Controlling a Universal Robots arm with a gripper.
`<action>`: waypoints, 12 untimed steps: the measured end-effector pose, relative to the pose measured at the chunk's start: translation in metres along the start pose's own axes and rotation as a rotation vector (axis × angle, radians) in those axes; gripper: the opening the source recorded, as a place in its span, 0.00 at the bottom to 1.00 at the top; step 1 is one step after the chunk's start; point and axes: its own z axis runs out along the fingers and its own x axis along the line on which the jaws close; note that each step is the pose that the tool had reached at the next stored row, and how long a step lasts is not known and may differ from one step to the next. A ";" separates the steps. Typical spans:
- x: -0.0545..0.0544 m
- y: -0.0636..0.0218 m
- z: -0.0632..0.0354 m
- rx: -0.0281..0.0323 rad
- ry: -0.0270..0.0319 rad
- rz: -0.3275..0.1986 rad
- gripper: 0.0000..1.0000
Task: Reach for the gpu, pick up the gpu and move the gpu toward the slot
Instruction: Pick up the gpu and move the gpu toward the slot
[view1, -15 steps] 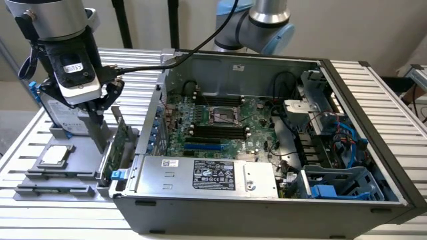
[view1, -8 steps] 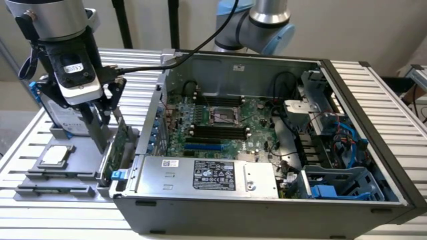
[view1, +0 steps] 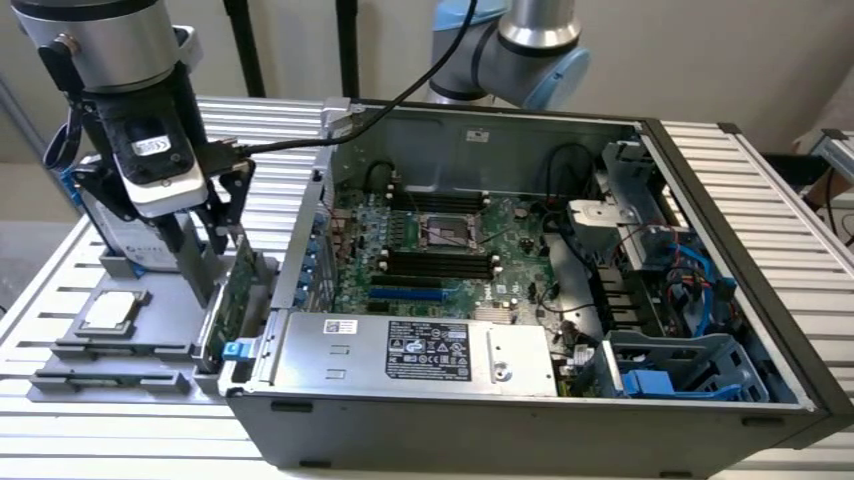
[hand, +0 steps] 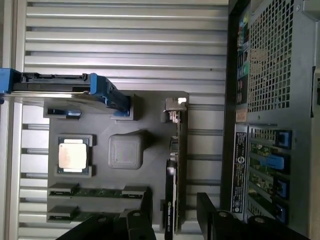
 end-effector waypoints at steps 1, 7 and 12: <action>0.000 0.0000 0.0018 0.0000 -0.0003 0.000 0.48; 0.003 -0.0002 0.0128 0.0000 -0.0007 0.000 0.48; 0.004 -0.0008 0.0218 0.0001 -0.0021 0.000 0.48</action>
